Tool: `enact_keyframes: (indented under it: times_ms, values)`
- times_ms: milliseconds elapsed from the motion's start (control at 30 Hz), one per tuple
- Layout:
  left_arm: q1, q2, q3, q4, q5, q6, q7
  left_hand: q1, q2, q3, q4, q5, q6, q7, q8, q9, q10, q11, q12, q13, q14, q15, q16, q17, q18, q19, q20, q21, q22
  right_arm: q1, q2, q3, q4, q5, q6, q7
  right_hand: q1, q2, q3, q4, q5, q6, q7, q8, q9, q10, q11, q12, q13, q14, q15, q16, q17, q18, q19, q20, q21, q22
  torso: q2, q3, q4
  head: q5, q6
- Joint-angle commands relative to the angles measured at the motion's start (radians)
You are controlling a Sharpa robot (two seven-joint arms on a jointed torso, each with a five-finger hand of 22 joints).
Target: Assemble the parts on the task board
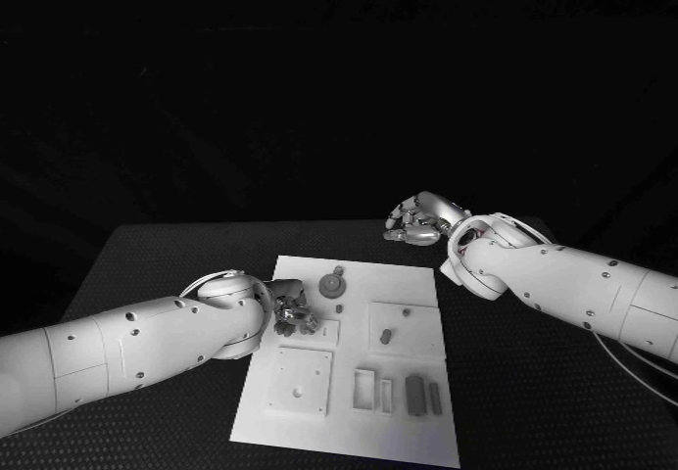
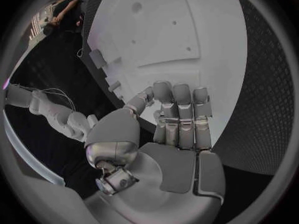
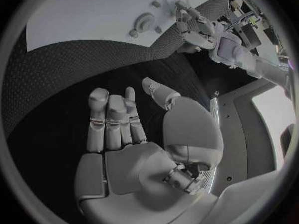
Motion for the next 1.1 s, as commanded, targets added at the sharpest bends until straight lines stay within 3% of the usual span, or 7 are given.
enact_keyframes:
  times_ms: [33, 600, 667, 1100]
  values:
    - [-0.006, 0.000, -0.005, 0.001, -0.027, 0.038, -0.017, 0.014, 0.008, 0.006, -0.003, 0.006, 0.063, -0.059, 0.003, 0.001, -0.006, -0.009, 0.006, 0.001, 0.001, -0.003, 0.007, -0.002, -0.019, 0.006, -0.088, 0.005, 0.001, 0.000, 0.000, 0.001, 0.001, -0.001, 0.011, 0.003, -0.004, 0.009, -0.006, -0.002, 0.006, 0.000, 0.005, -0.005, 0.001, -0.009, 0.000, -0.001, -0.002, -0.005, 0.002, -0.004, -0.001, 0.046, 0.002, -0.006, -0.004, 0.000, 0.000, -0.0003, 0.0000, -0.001, 0.001]
    - [-0.006, 0.005, -0.005, 0.000, -0.023, 0.048, -0.018, 0.013, 0.003, 0.000, -0.002, 0.016, 0.068, -0.060, 0.003, 0.006, -0.004, -0.011, 0.014, 0.003, 0.002, -0.003, 0.016, -0.004, -0.019, 0.008, -0.089, 0.007, 0.007, 0.000, -0.001, 0.000, 0.001, -0.001, 0.013, 0.002, -0.004, 0.009, -0.007, -0.002, 0.006, 0.000, 0.005, -0.005, 0.002, -0.009, 0.000, -0.001, -0.002, -0.006, 0.002, -0.004, -0.001, 0.046, 0.002, -0.006, -0.004, 0.000, 0.000, -0.0003, 0.0002, -0.001, 0.001]
    - [-0.006, 0.006, -0.005, -0.001, -0.023, 0.048, -0.018, 0.004, -0.006, -0.007, 0.003, -0.016, 0.074, -0.062, 0.003, 0.010, -0.003, -0.012, 0.023, 0.007, 0.003, -0.005, 0.024, -0.006, -0.019, 0.010, -0.090, 0.006, 0.009, 0.000, -0.001, 0.000, 0.001, -0.001, 0.013, 0.002, -0.004, 0.009, -0.007, -0.002, 0.006, 0.000, 0.005, -0.005, 0.002, -0.009, 0.000, -0.001, -0.002, -0.006, 0.002, -0.004, -0.001, 0.046, 0.002, -0.006, -0.004, 0.001, 0.000, -0.0001, 0.0002, -0.001, 0.001]
    - [-0.006, 0.012, -0.005, -0.006, -0.020, 0.053, -0.017, -0.014, -0.011, -0.010, 0.019, -0.029, 0.082, -0.064, 0.002, 0.015, -0.003, -0.014, 0.036, 0.013, 0.004, -0.007, 0.036, -0.008, -0.019, 0.014, -0.092, 0.005, 0.012, 0.000, -0.001, 0.000, 0.002, -0.001, 0.014, 0.002, -0.005, 0.009, -0.008, -0.002, 0.007, 0.000, 0.005, -0.005, 0.003, -0.010, 0.000, 0.000, -0.003, -0.006, 0.002, -0.004, -0.001, 0.046, 0.002, -0.006, -0.004, 0.001, 0.000, 0.0005, 0.0002, -0.001, 0.000]
